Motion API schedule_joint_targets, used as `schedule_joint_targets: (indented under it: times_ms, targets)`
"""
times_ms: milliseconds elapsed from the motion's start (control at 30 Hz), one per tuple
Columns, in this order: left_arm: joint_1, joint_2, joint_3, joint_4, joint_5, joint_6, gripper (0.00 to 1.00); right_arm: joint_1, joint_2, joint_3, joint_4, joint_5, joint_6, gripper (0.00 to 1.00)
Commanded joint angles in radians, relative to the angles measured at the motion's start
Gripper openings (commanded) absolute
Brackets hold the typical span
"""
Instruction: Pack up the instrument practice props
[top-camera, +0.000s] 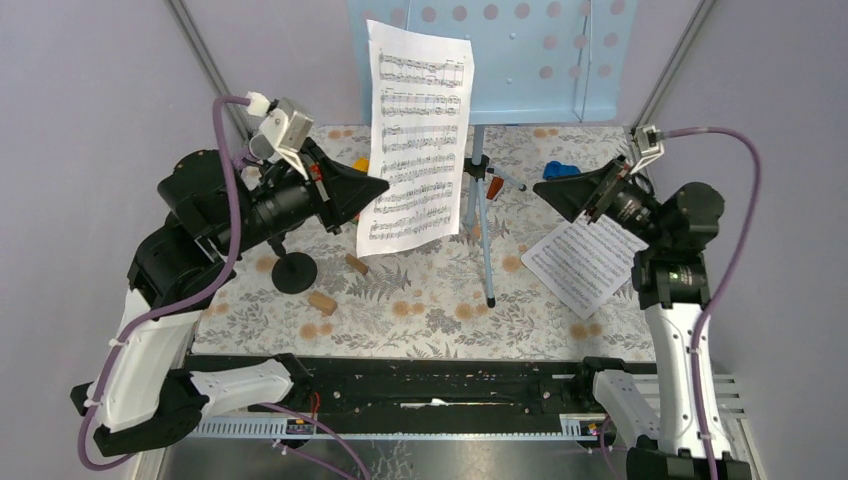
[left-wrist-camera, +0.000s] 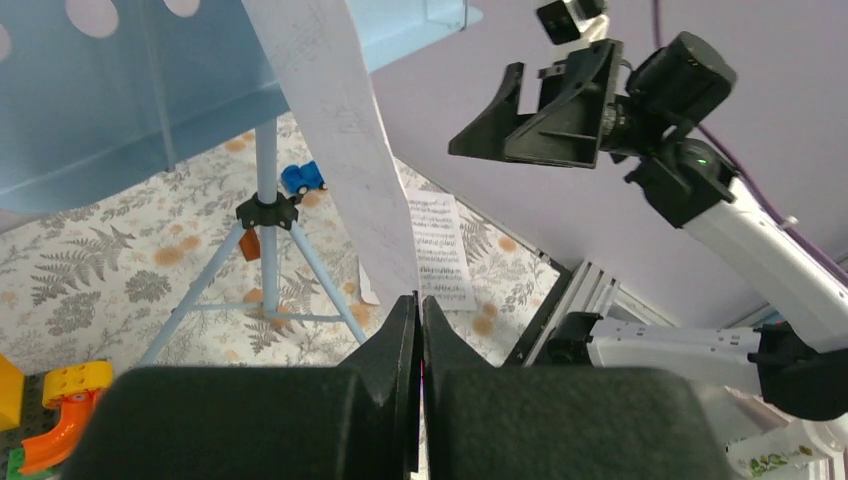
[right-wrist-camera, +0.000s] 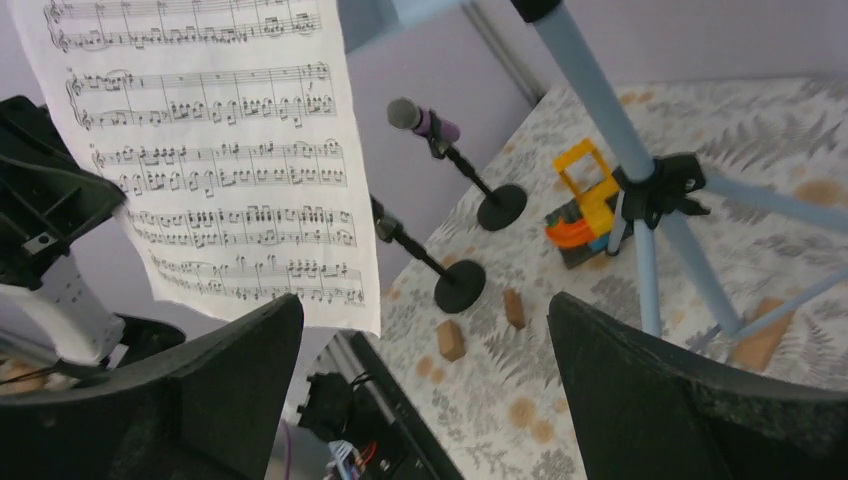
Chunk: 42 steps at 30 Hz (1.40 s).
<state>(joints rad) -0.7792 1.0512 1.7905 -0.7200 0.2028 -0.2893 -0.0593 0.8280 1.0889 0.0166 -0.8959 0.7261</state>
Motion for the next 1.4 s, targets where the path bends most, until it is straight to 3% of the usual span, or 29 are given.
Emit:
schedule_joint_targets:
  times_ms: [0,100,267,400,533,833,933,1367]
  targets:
    - [0.004,0.021,0.004,-0.041,0.049,0.039,0.00,0.020,-0.006,-0.145,0.478,-0.140,0.265,1.00]
    - [0.003,0.046,0.031,-0.092,0.056,0.059,0.00,0.119,0.020,-0.201,0.603,-0.126,0.295,1.00]
    - [0.003,0.067,0.051,-0.131,0.043,0.082,0.00,0.309,0.058,-0.216,0.533,0.043,0.122,1.00]
    - [0.003,0.072,0.055,-0.131,0.015,0.084,0.00,0.394,0.123,-0.269,0.685,0.145,0.130,0.99]
    - [0.003,0.065,0.040,-0.106,-0.016,0.077,0.00,0.420,0.184,-0.322,0.830,0.208,0.166,0.97]
    - [0.003,0.053,0.019,-0.061,-0.054,0.058,0.00,0.432,0.228,-0.389,0.938,0.270,0.152,0.94]
    - [0.003,0.056,0.014,-0.055,-0.055,0.055,0.00,0.432,0.250,-0.410,1.057,0.273,0.194,0.94]
    - [0.003,0.041,-0.012,-0.048,-0.077,0.049,0.00,0.444,0.432,-0.315,1.323,0.226,0.378,0.81]
